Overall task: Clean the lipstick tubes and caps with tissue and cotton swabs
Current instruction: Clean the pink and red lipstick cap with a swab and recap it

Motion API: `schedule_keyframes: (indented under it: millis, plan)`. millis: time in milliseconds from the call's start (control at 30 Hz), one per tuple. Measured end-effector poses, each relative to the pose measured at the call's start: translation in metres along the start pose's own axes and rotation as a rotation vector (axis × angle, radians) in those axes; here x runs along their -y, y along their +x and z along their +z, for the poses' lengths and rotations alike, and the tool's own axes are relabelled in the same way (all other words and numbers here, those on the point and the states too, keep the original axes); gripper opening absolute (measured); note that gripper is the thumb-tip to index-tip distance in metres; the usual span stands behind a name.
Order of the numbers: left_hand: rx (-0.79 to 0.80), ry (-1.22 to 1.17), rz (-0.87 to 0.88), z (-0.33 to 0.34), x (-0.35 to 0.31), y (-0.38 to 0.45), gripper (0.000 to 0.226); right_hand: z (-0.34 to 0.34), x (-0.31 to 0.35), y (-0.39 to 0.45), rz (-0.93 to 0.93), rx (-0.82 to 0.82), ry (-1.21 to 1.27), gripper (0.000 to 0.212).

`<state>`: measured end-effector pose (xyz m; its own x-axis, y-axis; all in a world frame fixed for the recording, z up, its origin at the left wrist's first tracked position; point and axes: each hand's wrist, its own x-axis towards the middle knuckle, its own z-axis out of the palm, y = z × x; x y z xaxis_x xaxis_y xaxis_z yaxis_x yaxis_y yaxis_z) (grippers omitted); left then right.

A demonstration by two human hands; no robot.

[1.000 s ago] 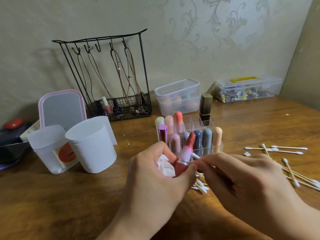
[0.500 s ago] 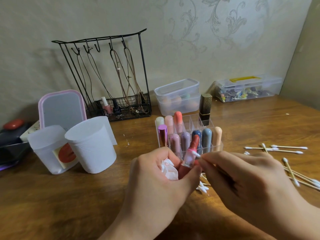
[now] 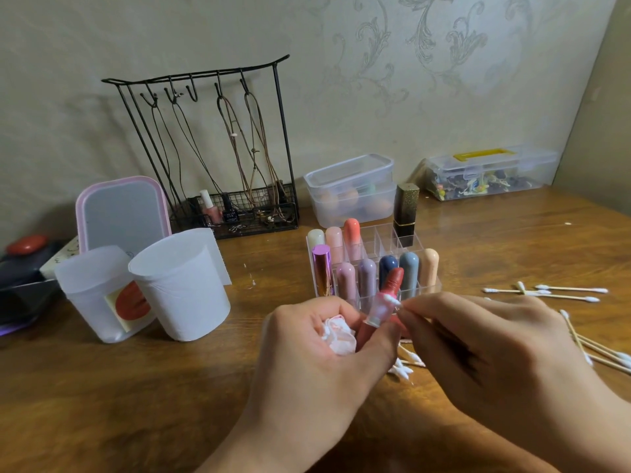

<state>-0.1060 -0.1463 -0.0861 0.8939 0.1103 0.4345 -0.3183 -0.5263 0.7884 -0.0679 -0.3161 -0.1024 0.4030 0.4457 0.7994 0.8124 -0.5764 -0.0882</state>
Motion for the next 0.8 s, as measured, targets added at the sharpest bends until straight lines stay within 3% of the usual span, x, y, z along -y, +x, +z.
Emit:
schedule_keyframes:
  millis: [467, 800]
  plan:
    - [0.064, -0.033, 0.084, -0.001, 0.01, 0.0, 0.054, -0.002, -0.002, 0.001, 0.013, -0.004, 0.005, 0.011]
    - [0.128, -0.141, 0.083, -0.002, 0.011, 0.003, 0.043, -0.003, -0.003, 0.0, -0.005, 0.009, -0.001, 0.014]
